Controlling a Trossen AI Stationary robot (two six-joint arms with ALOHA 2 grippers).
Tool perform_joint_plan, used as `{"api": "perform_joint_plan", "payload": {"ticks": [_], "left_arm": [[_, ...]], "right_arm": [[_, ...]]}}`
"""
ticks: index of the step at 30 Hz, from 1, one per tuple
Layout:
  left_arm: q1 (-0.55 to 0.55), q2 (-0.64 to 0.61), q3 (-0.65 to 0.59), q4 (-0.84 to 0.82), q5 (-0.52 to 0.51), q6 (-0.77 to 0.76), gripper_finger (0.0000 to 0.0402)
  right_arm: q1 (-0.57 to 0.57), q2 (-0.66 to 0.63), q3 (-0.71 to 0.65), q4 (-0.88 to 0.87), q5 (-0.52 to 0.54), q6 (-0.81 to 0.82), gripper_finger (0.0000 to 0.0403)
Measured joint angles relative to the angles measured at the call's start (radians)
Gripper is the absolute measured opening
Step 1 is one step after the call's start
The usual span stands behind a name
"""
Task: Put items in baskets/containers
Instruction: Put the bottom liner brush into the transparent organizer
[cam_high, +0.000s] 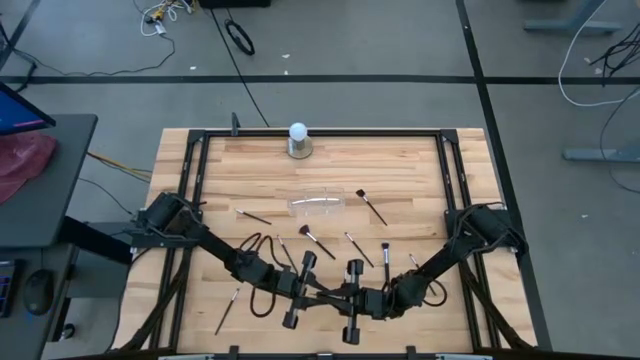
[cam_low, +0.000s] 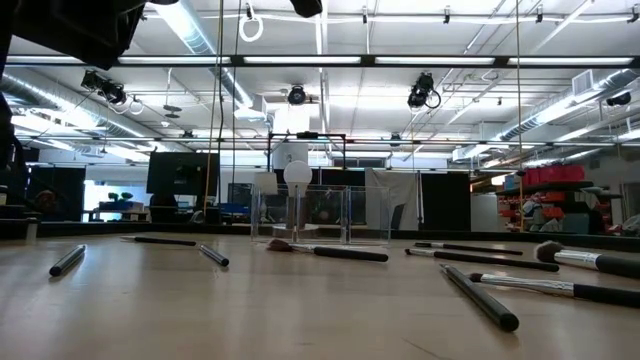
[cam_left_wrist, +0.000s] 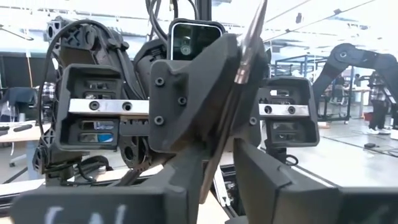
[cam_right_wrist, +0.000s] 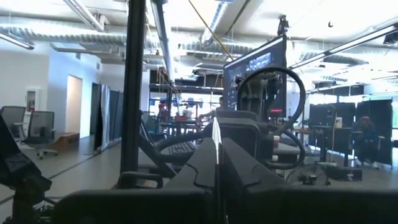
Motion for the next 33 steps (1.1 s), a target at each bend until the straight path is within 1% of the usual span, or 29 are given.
{"api": "perform_joint_plan", "payload": {"ticks": [7, 14, 17, 21, 24, 26, 29, 31, 33], "left_arm": [[0.0, 0.0, 0.0, 0.001, 0.0, 0.005, 0.0015], [0.0, 0.0, -0.001, -0.016, 0.0, 0.005, 0.0015], [-0.001, 0.0, 0.0, -0.038, 0.0, -0.001, 0.0013], [-0.003, -0.007, 0.0, -0.118, -0.042, -0.036, 0.0013], [-0.007, -0.017, 0.001, -0.189, -0.095, -0.054, 0.0013], [-0.012, -0.038, 0.0, -0.267, -0.127, -0.07, 0.0013], [-0.011, -0.108, -0.001, -0.47, -0.192, -0.112, 0.0013], [-0.01, -0.163, -0.001, -0.633, -0.262, -0.152, 0.0013], [-0.01, -0.223, -0.001, -0.792, -0.341, -0.178, 0.0013]], "right_arm": [[0.0, 0.0, 0.0, -0.024, 0.013, 0.02, 0.0008], [0.004, -0.001, 0.0, -0.044, 0.014, 0.031, 0.001], [0.015, -0.001, 0.0, -0.052, 0.031, 0.031, 0.0021], [0.053, 0.001, -0.002, -0.051, 0.193, 0.029, 0.0053], [0.096, -0.012, -0.002, -0.044, 0.34, -0.015, 0.0085], [0.128, -0.031, -0.002, -0.034, 0.436, -0.062, 0.0109], [0.173, -0.056, -0.002, -0.034, 0.545, -0.137, 0.014], [0.198, -0.069, -0.002, -0.033, 0.58, -0.171, 0.0156], [0.215, -0.074, -0.002, -0.032, 0.589, -0.184, 0.0168]]}}
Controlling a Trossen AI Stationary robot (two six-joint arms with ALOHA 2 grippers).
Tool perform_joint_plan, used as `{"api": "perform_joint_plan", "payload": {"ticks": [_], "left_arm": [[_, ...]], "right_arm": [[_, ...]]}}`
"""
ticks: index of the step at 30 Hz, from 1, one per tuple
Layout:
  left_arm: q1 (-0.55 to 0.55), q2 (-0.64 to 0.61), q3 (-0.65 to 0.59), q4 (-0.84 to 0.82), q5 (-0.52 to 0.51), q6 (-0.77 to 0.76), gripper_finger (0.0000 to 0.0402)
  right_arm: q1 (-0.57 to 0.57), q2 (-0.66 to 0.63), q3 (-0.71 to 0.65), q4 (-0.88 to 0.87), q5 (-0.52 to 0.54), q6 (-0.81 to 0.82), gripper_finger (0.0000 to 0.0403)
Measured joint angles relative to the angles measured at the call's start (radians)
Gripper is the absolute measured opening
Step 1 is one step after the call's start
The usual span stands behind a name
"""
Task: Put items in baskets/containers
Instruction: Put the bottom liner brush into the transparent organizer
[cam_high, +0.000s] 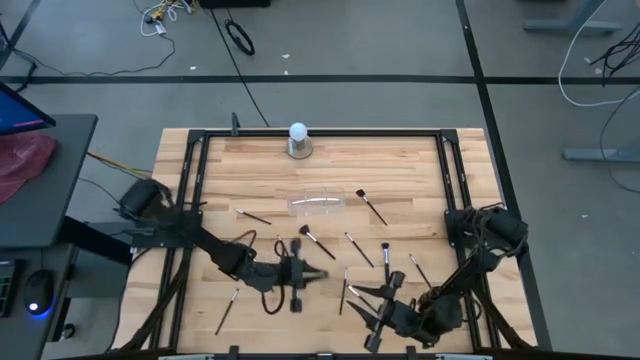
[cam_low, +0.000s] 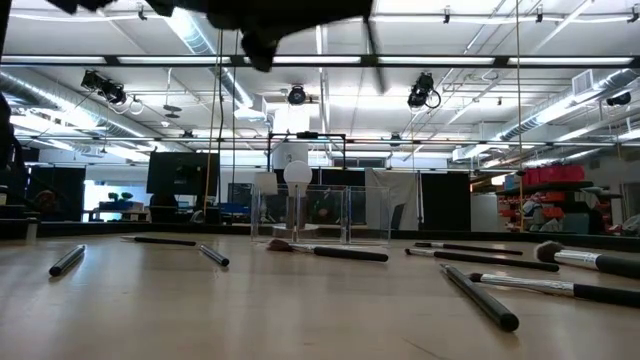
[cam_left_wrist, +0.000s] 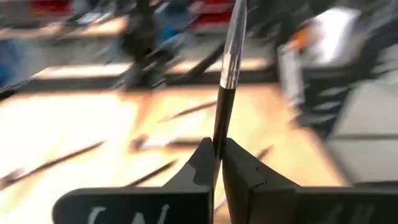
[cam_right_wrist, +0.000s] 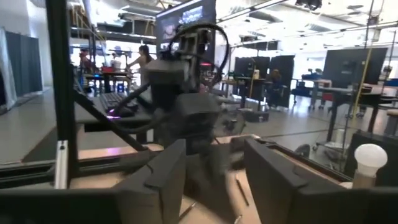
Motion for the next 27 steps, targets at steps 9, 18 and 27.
{"api": "perform_joint_plan", "payload": {"ticks": [9, 18, 27], "left_arm": [[0.065, -0.282, -0.001, -0.618, -0.118, -0.138, 0.0013], [0.289, -0.382, -0.011, -0.795, -0.032, -0.083, 0.0014], [0.526, -0.367, -0.152, -0.609, 0.173, -0.067, 0.0015]], "right_arm": [[-0.007, 0.005, 0.0, -0.241, -0.009, 0.258, 0.017], [-0.074, 0.006, 0.0, -0.489, -0.153, 0.594, 0.015], [-0.1, 0.006, 0.0, -0.492, -0.227, 0.604, 0.014]]}}
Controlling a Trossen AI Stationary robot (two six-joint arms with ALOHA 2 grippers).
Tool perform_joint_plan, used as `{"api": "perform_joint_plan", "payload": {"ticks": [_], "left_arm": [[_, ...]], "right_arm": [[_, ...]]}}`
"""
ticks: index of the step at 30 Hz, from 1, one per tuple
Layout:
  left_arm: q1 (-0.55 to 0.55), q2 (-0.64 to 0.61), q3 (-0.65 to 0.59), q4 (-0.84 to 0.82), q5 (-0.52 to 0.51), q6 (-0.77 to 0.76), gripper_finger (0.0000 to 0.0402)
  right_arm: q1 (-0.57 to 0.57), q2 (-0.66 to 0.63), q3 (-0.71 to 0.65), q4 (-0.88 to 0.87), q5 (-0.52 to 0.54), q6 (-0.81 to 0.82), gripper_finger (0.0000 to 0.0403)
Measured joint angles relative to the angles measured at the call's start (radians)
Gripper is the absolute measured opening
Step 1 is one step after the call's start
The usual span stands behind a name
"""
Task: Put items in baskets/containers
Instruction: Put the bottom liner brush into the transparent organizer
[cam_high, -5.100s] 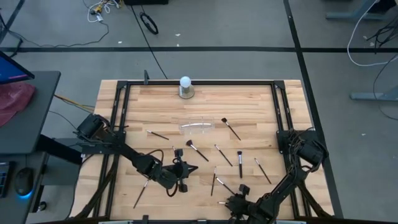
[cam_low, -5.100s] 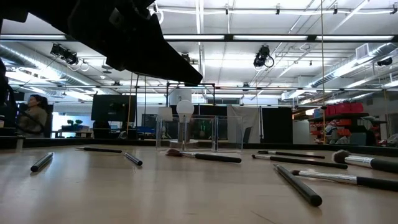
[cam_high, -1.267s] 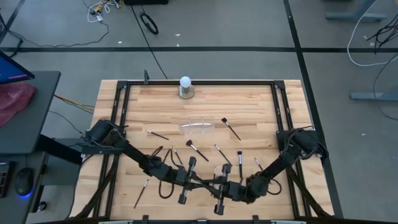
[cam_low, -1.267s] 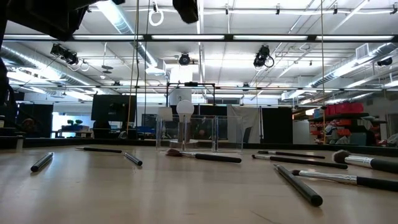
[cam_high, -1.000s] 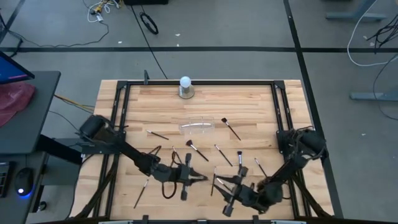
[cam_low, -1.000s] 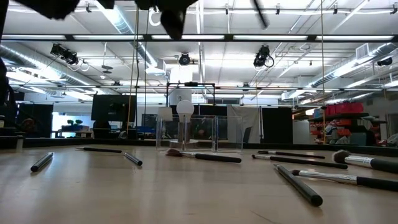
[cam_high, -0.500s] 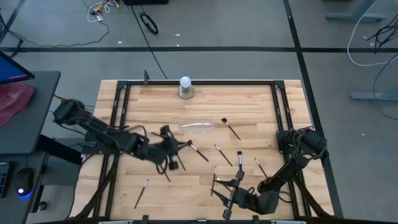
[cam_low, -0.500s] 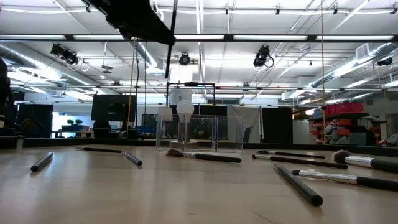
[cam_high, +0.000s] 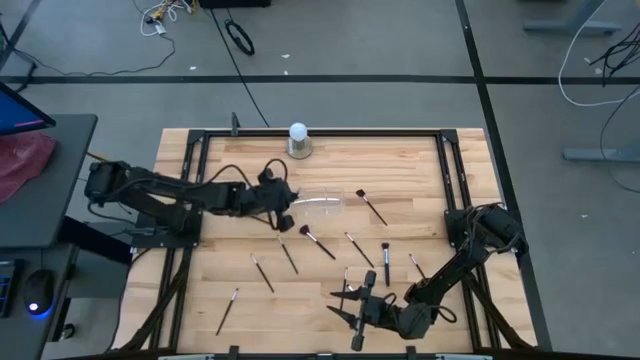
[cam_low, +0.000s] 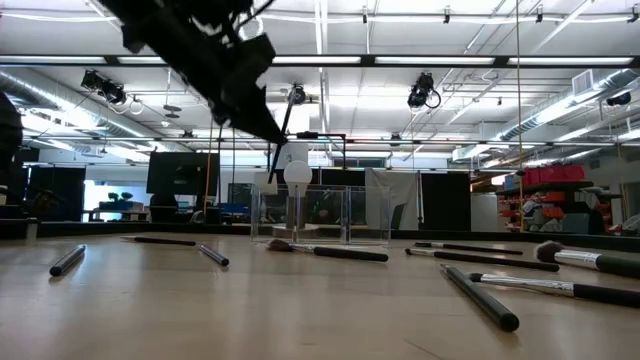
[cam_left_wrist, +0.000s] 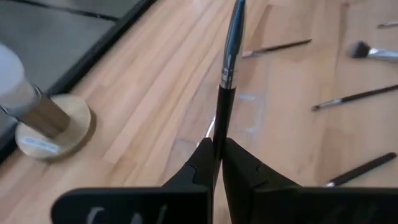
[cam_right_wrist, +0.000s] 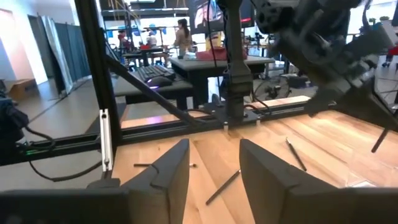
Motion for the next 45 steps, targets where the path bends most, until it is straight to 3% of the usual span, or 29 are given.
{"api": "perform_joint_plan", "payload": {"ticks": [9, 35, 45], "left_arm": [[0.099, 0.002, -0.09, 0.072, 0.174, -0.009, 0.0018], [0.102, 0.089, -0.099, 0.129, 0.195, -0.06, 0.0043], [0.102, 0.089, -0.099, 0.13, 0.183, -0.061, 0.0124]], "right_arm": [[-0.003, 0.0, 0.0, 0.0, 0.001, 0.0, 0.0139], [-0.015, 0.0, 0.0, -0.017, -0.008, -0.001, 0.0139], [-0.015, 0.0, 0.0, -0.017, -0.009, -0.001, 0.0139]]}}
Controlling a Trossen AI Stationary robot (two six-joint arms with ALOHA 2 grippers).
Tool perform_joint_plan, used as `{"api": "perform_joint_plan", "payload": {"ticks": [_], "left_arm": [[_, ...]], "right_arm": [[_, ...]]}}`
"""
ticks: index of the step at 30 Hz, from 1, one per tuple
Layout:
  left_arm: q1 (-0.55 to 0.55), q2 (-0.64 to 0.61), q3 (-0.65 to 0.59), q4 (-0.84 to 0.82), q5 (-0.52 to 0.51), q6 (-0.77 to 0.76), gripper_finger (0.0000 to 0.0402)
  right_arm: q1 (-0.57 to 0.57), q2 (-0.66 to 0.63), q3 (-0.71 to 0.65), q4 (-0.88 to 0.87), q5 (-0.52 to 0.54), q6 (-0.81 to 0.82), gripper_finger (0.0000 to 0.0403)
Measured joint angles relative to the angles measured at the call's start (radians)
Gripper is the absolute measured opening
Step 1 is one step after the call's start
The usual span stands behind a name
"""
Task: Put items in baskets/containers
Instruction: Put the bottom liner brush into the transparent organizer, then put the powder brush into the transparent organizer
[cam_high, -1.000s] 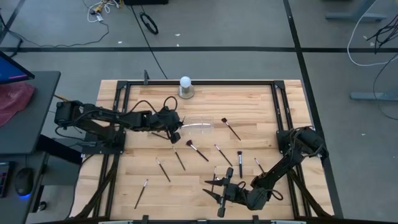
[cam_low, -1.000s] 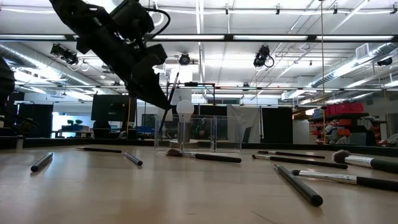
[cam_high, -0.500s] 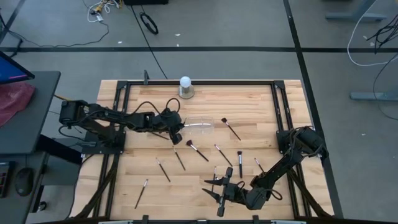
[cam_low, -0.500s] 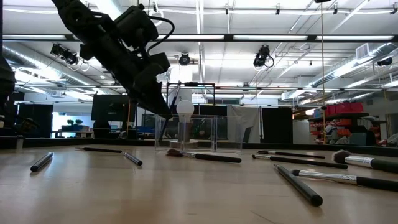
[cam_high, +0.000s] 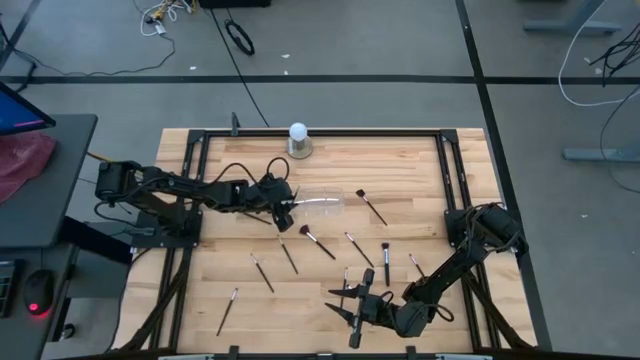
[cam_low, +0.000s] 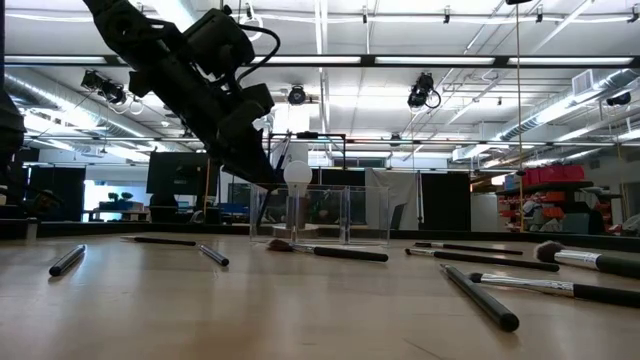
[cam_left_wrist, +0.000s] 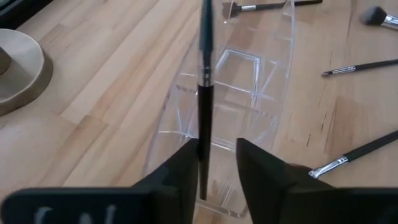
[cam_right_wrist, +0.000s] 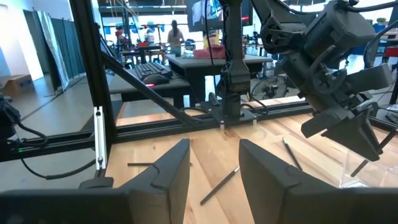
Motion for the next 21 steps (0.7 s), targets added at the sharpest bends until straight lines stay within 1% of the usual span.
{"api": "perform_joint_plan", "payload": {"ticks": [6, 13, 18, 19, 21], "left_arm": [[0.0, 0.0, 0.0, 0.0, -0.007, -0.011, 0.0166], [0.0, 0.0, 0.001, -0.001, -0.007, -0.027, 0.0182], [0.0, -0.018, 0.072, -0.091, -0.007, -0.004, 0.0186], [0.0, -0.031, 0.09, -0.135, -0.006, 0.001, 0.0186], [-0.007, -0.046, 0.143, -0.212, -0.007, 0.008, 0.0186]], "right_arm": [[0.0, 0.0, 0.0, 0.0, 0.0, 0.0, 0.0139], [0.0, 0.0, 0.0, 0.0, 0.0, 0.0, 0.0139], [0.004, -0.002, 0.0, -0.003, 0.0, -0.002, 0.0139], [0.008, -0.007, 0.0, -0.004, 0.006, -0.004, 0.0139], [0.021, -0.031, 0.0, -0.009, 0.049, -0.009, 0.0139]]}}
